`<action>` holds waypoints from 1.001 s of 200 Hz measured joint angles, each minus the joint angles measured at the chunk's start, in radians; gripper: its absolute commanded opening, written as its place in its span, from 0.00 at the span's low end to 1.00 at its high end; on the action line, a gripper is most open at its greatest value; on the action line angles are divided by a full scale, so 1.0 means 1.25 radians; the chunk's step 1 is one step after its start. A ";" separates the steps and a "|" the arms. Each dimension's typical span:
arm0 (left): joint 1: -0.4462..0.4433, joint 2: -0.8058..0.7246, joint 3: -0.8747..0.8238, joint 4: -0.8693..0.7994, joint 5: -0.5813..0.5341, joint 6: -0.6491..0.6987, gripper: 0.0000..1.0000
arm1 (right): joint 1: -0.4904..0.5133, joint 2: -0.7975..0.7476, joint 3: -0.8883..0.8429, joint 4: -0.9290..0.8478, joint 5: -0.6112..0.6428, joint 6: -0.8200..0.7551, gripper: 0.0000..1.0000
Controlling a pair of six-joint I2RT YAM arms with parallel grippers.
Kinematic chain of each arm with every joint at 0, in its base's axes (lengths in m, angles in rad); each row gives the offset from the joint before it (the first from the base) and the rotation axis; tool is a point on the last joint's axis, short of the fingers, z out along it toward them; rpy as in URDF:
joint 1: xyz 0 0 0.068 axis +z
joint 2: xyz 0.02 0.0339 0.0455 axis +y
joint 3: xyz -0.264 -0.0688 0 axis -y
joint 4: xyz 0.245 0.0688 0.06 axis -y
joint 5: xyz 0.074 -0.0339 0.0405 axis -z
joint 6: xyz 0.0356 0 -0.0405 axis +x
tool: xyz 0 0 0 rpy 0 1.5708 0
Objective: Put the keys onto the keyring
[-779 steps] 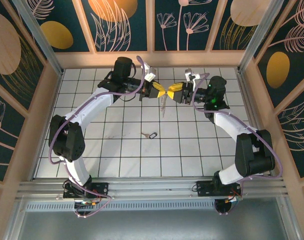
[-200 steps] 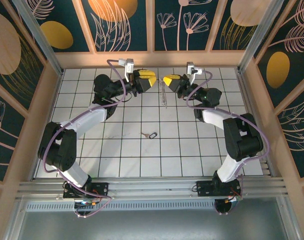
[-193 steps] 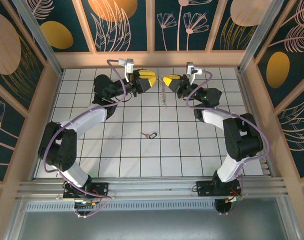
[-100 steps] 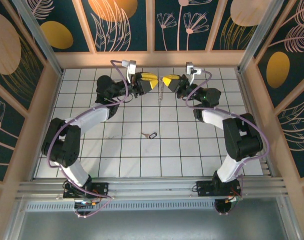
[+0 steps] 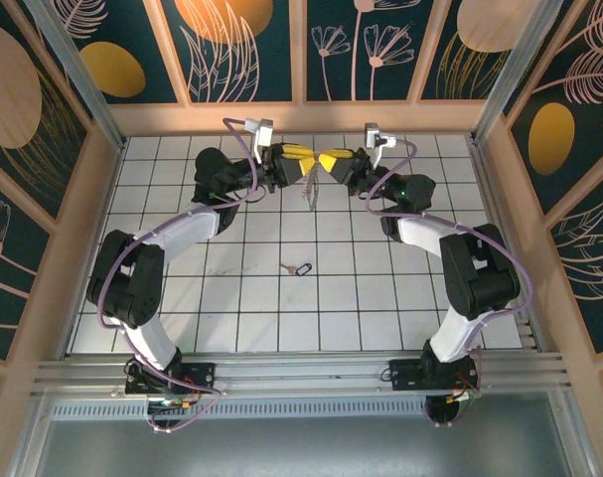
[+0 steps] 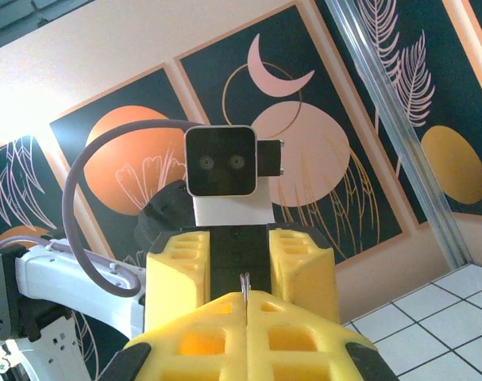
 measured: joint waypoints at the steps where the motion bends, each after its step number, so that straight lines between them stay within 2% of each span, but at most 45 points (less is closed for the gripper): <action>1: 0.000 0.000 0.000 0.000 0.000 0.000 0.35 | 0.000 0.000 0.000 0.000 0.000 0.000 0.00; 92: 0.000 0.017 0.022 0.000 0.010 -0.009 0.28 | 0.002 0.010 0.002 0.000 -0.001 0.012 0.00; 146: 0.000 0.025 0.025 0.000 0.013 -0.015 0.17 | 0.004 0.010 0.003 0.000 -0.001 0.012 0.00; 200: -0.001 0.027 0.028 -0.001 0.019 -0.016 0.10 | 0.004 0.011 0.003 0.000 -0.001 0.012 0.00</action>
